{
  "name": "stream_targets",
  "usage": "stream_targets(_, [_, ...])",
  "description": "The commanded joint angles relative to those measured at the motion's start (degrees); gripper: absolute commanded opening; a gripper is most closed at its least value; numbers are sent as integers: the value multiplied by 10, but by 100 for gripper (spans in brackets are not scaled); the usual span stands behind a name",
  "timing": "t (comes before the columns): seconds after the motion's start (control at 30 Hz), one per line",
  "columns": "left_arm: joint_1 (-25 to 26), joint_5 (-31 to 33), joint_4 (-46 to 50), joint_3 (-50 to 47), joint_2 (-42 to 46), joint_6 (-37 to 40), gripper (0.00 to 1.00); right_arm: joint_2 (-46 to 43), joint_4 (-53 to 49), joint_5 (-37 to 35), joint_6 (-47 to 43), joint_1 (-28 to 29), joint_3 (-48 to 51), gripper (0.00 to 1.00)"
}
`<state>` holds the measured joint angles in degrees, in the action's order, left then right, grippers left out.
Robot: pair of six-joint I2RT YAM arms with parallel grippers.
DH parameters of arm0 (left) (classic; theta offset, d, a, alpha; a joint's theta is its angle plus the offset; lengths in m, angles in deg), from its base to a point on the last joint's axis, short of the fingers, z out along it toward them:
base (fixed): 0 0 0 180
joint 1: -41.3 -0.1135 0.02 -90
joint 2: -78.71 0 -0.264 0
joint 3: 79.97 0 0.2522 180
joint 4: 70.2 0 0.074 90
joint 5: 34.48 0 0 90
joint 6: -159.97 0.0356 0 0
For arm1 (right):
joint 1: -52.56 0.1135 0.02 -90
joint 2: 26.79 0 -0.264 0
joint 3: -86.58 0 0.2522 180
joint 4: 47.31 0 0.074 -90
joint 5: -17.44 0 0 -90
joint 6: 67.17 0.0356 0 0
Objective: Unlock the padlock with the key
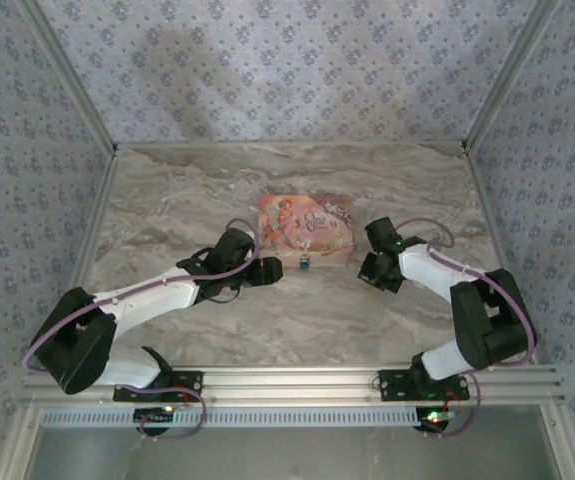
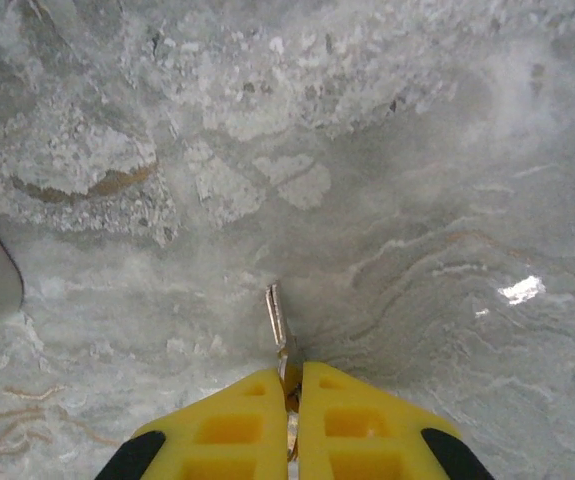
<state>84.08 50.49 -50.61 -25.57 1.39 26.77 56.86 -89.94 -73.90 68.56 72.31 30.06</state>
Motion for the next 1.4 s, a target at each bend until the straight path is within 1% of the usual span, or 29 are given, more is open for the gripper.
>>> stream_targets(0.0, [3, 8, -5, 2, 11, -6, 75, -43, -32, -13, -28, -2, 5, 3])
stream_targets(0.07, [4, 14, 4, 10, 23, -4, 75, -84, -48, -17, -47, -2, -6, 2])
stream_targets(0.17, [4, 22, 26, 36, 40, 6, 75, -145, -73, -1, -90, -4, -32, 2])
stream_targets(0.33, [0, 27, 61, 98, 60, 30, 75, -237, -65, 80, -160, -6, -90, 2])
stream_targets(0.5, [-21, -18, 82, 167, 61, 44, 76, -275, -59, 160, -208, -7, -154, 2])
stream_targets(0.63, [-46, -78, 83, 210, 59, 41, 75, -279, -19, 252, -234, -6, -180, 2])
stream_targets(0.7, [-58, -120, 78, 229, 56, 36, 68, -278, 1, 309, -239, -7, -189, 2])
stream_targets(0.77, [-77, -188, 43, 237, 55, 16, 58, -279, 20, 380, -252, -6, -192, 3])
stream_targets(0.87, [-91, -257, 3, 250, 55, -7, 51, -287, 77, 456, -229, -2, -189, 3])
stream_targets(0.93, [-90, -278, -6, 261, 56, -11, 50, -295, 100, 482, -222, 0, -188, 3])
stream_targets(1.0, [-91, -297, -18, 266, 58, -18, 48, -300, 104, 492, -225, 1, -191, 3])
stream_targets(1.1, [-91, -313, -43, 262, 63, -29, 41, -304, 108, 513, -223, 1, -192, 3])
stream_targets(1.2, [-85, -334, -81, 255, 66, -48, 35, -308, 132, 538, -210, 3, -183, 3])
stream_targets(1.27, [-71, -344, -98, 260, 64, -50, 33, -313, 141, 531, -207, 5, -179, 3])
stream_targets(1.37, [-43, -346, -99, 276, 61, -38, 33, -317, 137, 514, -218, 10, -179, 3])
